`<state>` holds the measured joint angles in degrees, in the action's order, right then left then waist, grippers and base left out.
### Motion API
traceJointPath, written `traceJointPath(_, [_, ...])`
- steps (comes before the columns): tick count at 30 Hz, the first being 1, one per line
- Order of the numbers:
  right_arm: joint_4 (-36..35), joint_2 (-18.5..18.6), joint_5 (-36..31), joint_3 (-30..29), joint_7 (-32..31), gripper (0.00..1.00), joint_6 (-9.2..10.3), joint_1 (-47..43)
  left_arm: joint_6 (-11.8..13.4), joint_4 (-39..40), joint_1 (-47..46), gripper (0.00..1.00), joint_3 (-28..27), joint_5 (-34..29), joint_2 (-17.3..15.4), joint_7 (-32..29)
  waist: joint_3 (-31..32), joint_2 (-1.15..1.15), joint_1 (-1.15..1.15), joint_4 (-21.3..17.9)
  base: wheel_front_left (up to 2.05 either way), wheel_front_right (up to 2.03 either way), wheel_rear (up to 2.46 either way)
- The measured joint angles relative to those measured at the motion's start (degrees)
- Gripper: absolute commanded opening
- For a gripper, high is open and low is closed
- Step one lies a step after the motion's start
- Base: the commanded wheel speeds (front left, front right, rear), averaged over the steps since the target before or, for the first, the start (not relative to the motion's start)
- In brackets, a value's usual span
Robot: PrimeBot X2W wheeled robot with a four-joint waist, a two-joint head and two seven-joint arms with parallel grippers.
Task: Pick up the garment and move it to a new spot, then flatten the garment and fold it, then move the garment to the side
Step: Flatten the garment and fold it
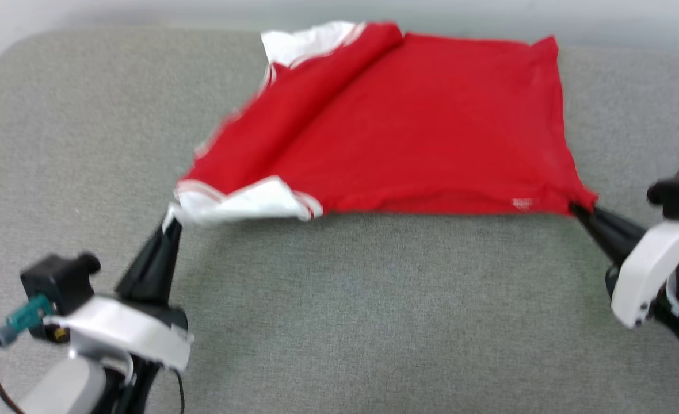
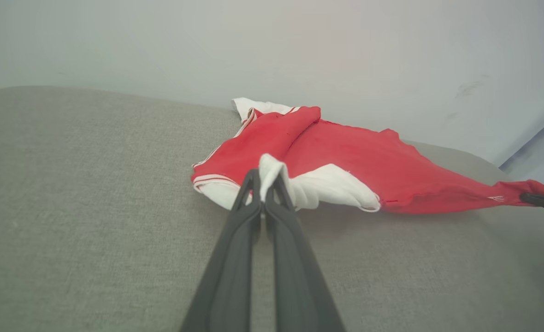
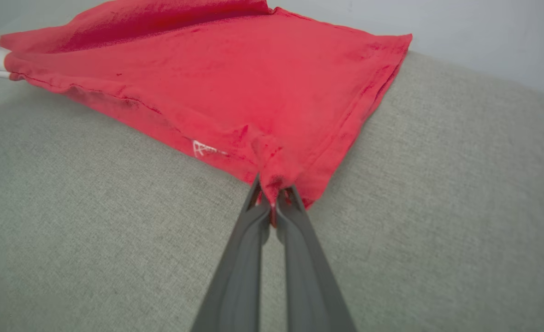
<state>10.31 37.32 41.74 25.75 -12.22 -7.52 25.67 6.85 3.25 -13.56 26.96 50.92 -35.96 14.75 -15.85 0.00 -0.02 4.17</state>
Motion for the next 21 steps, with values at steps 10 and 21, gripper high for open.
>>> traceJointPath(10, [-2.63, -0.49, -0.81, -3.39, -2.16, 0.00, 0.00, -13.77, 0.90, -0.30, 12.30, 0.00, 2.15, 4.75, -0.19, -1.30, 7.00, 0.00, 0.00, 0.12, 0.00, 0.00, 0.00])
traceJointPath(21, [-5.63, -0.85, -0.24, -6.06, -3.48, 0.00, 0.00, -26.74, 0.27, -2.41, 23.21, 0.00, 4.64, 10.01, 0.73, -2.77, 12.86, 0.00, 0.00, -0.52, 0.00, 0.00, 0.00])
